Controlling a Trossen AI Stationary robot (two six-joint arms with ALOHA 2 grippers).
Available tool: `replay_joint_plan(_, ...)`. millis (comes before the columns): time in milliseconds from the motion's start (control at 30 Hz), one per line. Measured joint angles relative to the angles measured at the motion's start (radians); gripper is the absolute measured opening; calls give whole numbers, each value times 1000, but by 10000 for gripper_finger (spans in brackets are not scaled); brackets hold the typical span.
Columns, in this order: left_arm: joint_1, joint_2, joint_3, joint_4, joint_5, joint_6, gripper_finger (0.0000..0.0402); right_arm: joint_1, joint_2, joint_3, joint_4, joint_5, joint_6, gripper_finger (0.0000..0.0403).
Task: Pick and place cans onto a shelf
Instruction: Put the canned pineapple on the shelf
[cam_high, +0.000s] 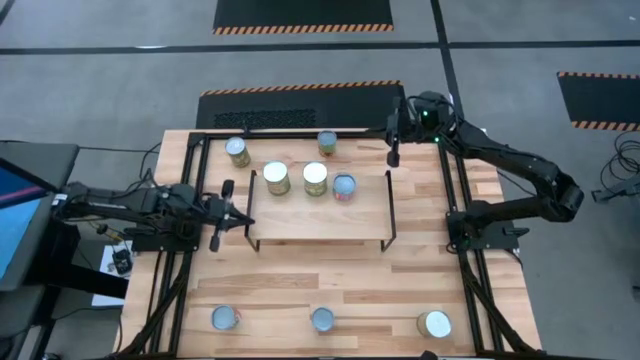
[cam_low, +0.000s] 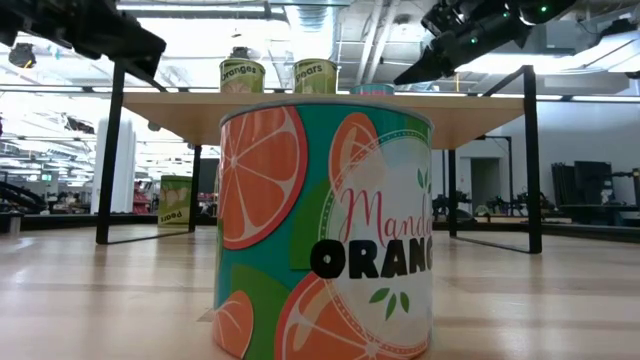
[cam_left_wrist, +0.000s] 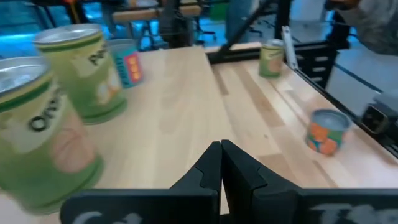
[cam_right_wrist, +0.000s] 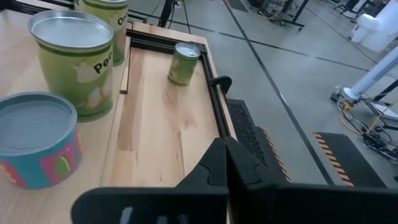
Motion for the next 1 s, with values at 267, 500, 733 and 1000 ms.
replay_joint_plan(267, -58, 16, 28, 12, -15, 3, 0, 1, 0, 0, 0, 0, 9, 5)
replay_joint_plan(500, -85, 47, 28, 15, 1, -6, 0, 4, 0, 0, -1, 0, 19, 5)
replay_joint_plan(733, -140, 145, 28, 34, 30, -58, 0, 4, 0, 0, -2, 0, 26, 6)
replay_joint_plan(1000, -237, 218, 89, -9, 30, -135, 0, 27, 0, 0, -3, 0, 36, 6)
